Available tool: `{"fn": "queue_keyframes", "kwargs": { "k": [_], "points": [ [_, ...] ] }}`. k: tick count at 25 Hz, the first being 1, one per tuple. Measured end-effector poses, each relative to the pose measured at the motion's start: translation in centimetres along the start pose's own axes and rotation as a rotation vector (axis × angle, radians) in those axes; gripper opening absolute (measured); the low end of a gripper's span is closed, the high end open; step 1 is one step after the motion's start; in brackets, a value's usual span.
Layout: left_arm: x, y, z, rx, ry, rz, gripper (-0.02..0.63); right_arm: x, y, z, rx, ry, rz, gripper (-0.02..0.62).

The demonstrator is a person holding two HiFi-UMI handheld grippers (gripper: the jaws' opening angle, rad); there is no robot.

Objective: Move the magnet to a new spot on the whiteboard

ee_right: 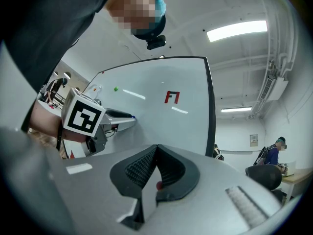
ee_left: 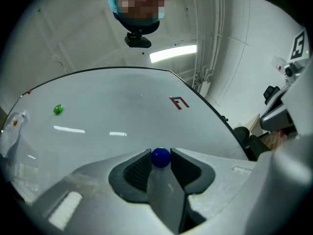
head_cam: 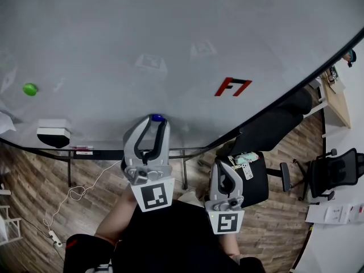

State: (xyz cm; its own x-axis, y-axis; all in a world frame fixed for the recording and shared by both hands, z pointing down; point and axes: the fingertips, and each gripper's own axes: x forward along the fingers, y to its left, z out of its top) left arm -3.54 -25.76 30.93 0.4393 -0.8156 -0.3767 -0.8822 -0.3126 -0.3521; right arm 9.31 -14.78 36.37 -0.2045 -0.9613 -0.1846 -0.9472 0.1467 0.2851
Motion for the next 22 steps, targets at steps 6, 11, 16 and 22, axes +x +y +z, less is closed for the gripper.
{"fn": "queue_keyframes", "kwargs": {
  "k": [6, 11, 16, 22],
  "points": [
    [0.0, 0.1, 0.0, -0.004, 0.007, 0.028, 0.130, -0.4, -0.4, 0.1, 0.003, -0.003, -0.002, 0.000],
    [0.1, 0.1, 0.0, 0.001, 0.010, 0.037, 0.130, -0.5, -0.5, -0.1, 0.009, -0.003, 0.005, 0.000],
    [0.1, 0.1, 0.0, 0.000, 0.022, 0.056, 0.130, -0.7, -0.7, 0.0, 0.016, -0.006, 0.007, 0.000],
    [0.2, 0.1, -0.1, 0.007, 0.033, 0.074, 0.132, -1.1, -1.2, -0.1, 0.012, -0.003, 0.009, 0.001]
  ]
}}
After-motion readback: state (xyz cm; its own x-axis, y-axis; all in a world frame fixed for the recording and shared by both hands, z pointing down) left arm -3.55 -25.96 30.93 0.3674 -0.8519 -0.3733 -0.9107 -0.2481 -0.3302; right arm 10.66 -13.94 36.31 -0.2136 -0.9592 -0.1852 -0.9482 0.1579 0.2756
